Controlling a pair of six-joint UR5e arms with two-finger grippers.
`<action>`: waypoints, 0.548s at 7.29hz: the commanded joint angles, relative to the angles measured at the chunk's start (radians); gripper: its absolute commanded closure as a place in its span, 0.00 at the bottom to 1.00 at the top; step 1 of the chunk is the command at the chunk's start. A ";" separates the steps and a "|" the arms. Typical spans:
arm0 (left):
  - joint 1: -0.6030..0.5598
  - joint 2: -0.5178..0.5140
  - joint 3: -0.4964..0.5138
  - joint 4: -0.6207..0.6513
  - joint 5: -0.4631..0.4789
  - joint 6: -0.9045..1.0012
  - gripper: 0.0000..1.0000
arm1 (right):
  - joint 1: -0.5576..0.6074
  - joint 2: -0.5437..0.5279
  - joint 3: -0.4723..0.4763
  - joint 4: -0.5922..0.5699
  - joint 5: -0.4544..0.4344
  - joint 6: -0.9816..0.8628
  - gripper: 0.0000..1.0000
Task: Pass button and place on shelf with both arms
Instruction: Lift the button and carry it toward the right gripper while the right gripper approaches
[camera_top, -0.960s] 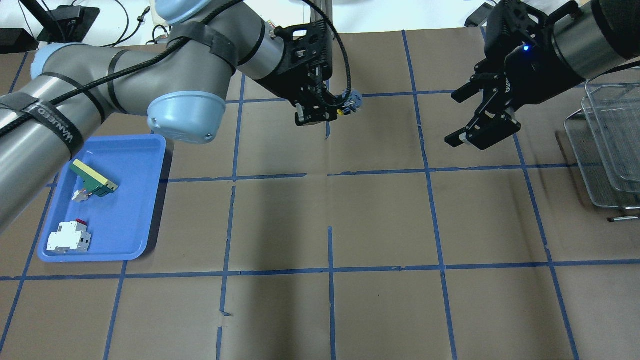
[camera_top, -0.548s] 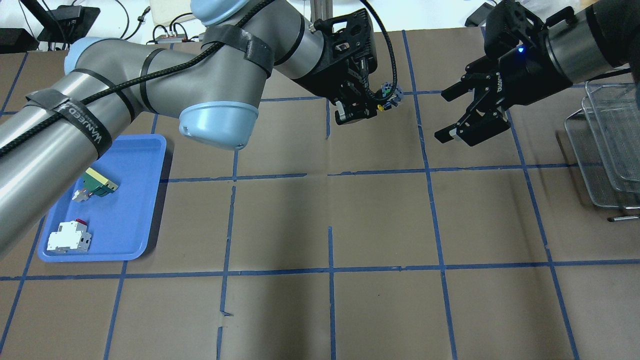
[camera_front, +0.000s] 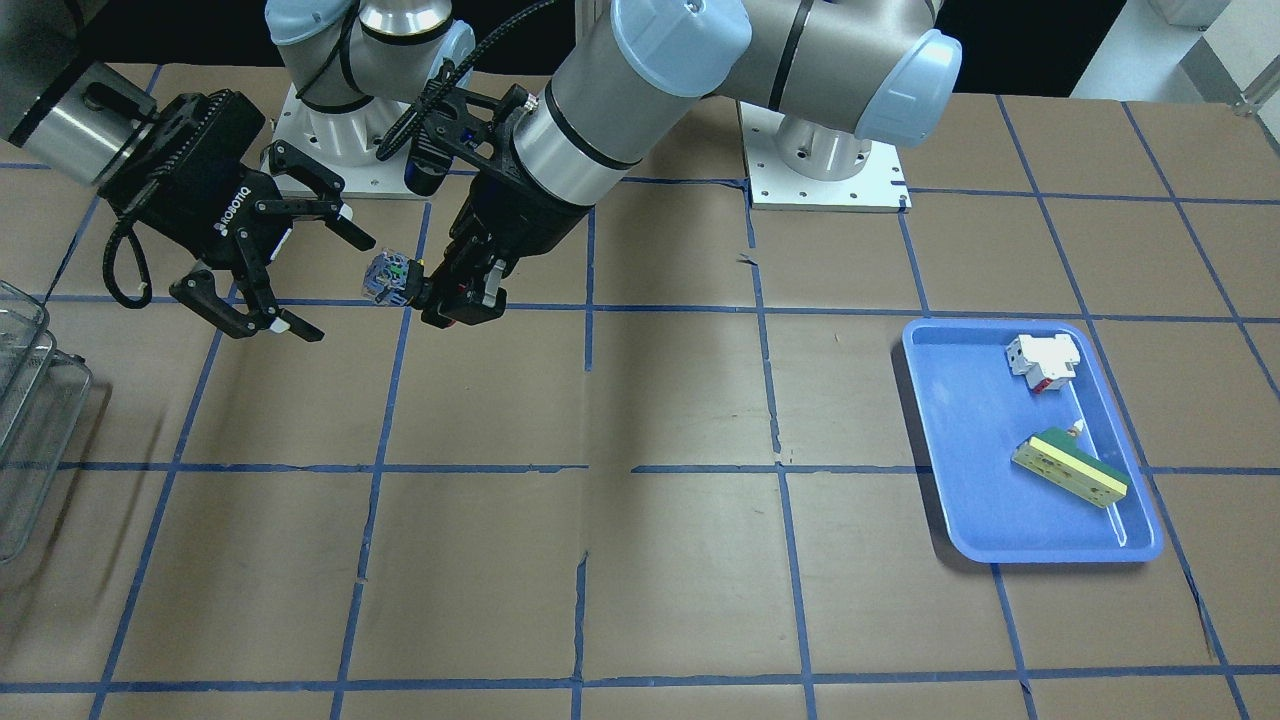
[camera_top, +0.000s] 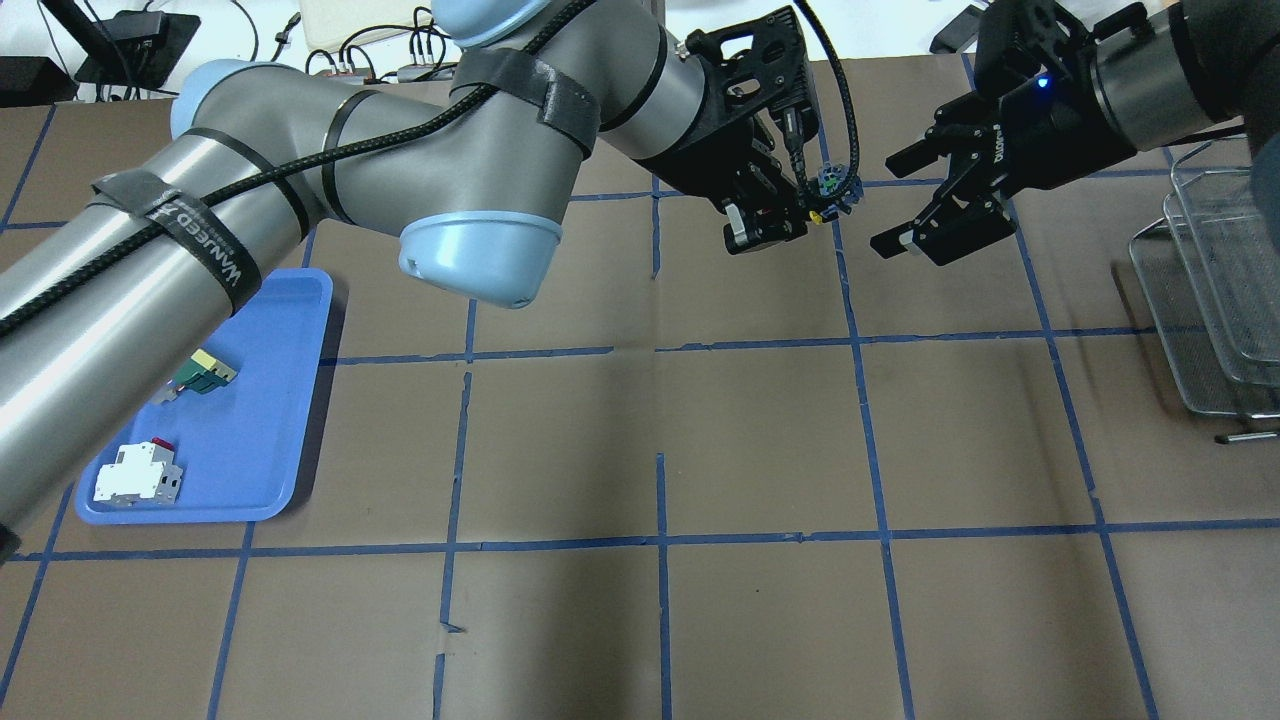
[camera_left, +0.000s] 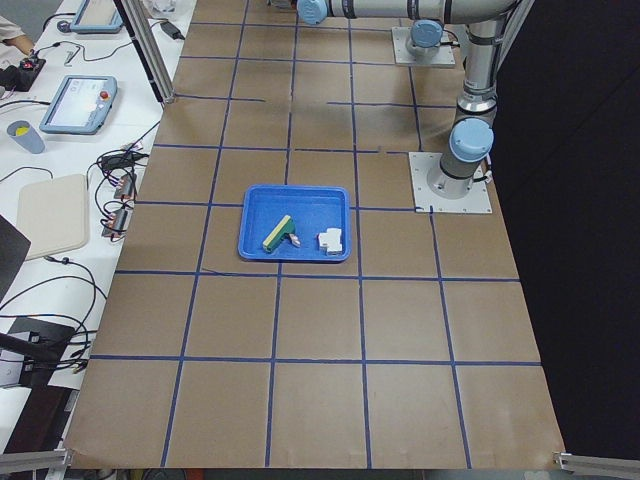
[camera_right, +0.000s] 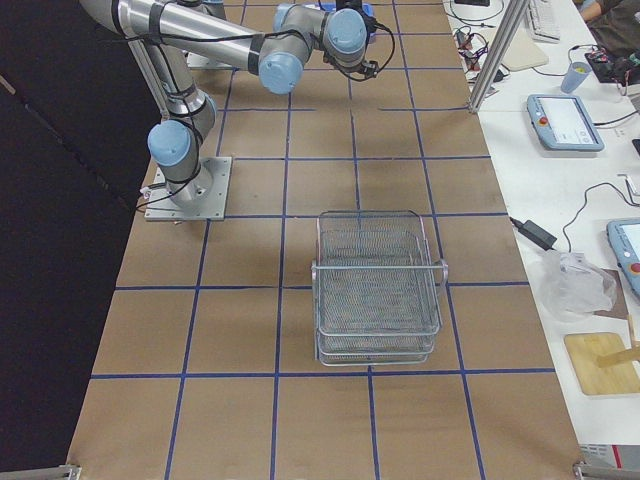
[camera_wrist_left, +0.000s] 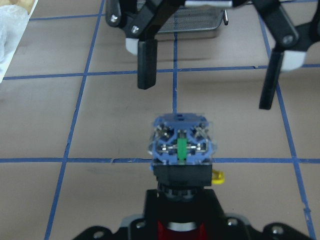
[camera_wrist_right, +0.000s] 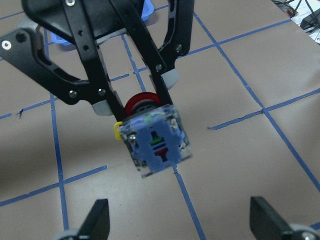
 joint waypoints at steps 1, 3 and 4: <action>-0.001 -0.004 0.008 0.000 -0.010 -0.002 1.00 | 0.000 -0.004 -0.003 -0.028 0.028 0.016 0.00; 0.001 -0.010 0.014 0.000 -0.013 -0.030 1.00 | 0.001 -0.007 0.001 -0.015 0.033 0.021 0.00; 0.001 -0.010 0.014 0.000 -0.013 -0.033 1.00 | 0.006 -0.015 0.003 -0.015 0.035 0.021 0.00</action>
